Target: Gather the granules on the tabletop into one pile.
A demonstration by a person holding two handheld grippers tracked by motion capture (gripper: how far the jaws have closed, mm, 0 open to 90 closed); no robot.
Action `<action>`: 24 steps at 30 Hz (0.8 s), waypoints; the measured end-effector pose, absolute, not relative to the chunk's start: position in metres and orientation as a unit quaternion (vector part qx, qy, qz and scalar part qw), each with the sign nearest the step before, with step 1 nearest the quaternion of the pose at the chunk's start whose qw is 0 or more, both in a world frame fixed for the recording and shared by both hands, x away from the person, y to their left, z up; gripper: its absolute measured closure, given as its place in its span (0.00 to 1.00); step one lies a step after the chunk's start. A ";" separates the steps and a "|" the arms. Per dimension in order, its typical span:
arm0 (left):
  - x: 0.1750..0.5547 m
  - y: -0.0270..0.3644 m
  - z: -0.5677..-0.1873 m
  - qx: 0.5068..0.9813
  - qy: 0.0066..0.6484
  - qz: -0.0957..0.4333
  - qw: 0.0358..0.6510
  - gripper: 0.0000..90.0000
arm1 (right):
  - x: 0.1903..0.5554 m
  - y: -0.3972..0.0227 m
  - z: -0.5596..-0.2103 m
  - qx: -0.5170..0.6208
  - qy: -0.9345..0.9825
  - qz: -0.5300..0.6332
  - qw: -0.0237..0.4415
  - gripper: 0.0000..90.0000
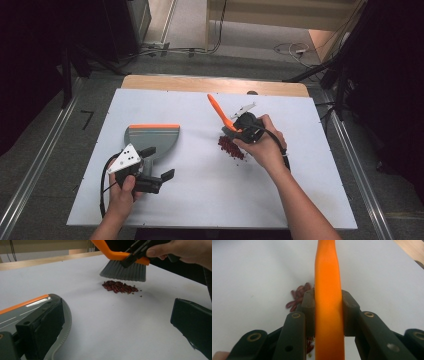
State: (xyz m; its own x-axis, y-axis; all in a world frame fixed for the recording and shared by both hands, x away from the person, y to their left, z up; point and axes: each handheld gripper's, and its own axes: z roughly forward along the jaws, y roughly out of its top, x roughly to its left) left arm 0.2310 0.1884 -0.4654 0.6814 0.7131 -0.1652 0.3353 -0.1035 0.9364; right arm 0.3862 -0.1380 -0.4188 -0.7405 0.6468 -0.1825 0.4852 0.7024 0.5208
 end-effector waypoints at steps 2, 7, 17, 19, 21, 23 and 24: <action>0.231 0.188 -0.465 0.724 0.362 0.168 0.563 0.00 | 0.382 -0.147 -0.412 0.257 0.923 0.227 0.176 0.76; 0.231 0.188 -0.466 0.724 0.362 0.168 0.562 0.00 | 0.369 -0.163 -0.404 0.182 0.942 0.241 0.149 0.76; 0.231 0.187 -0.465 0.724 0.364 0.170 0.561 0.00 | 0.356 -0.177 -0.431 0.066 0.966 0.246 0.045 0.76; 0.231 0.187 -0.465 0.725 0.364 0.170 0.560 0.00 | 0.361 -0.177 -0.440 0.057 0.966 0.249 0.039 0.76; 0.231 0.187 -0.465 0.725 0.364 0.169 0.560 0.00 | 0.368 -0.178 -0.442 0.056 0.962 0.266 0.034 0.76; 0.231 0.187 -0.466 0.725 0.364 0.169 0.560 0.00 | 0.374 -0.176 -0.442 0.062 0.961 0.266 0.039 0.76; 0.231 0.187 -0.466 0.725 0.364 0.169 0.560 0.00 | 0.376 -0.175 -0.442 0.060 0.961 0.267 0.041 0.76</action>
State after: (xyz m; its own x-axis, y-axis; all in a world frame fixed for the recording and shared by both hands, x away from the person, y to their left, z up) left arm 0.2313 0.1867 -0.4657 0.6784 0.7163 -0.1632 0.3384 -0.1075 0.9348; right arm 0.3762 -0.1749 -0.4424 -0.9894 0.1369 -0.0475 0.0928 0.8504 0.5179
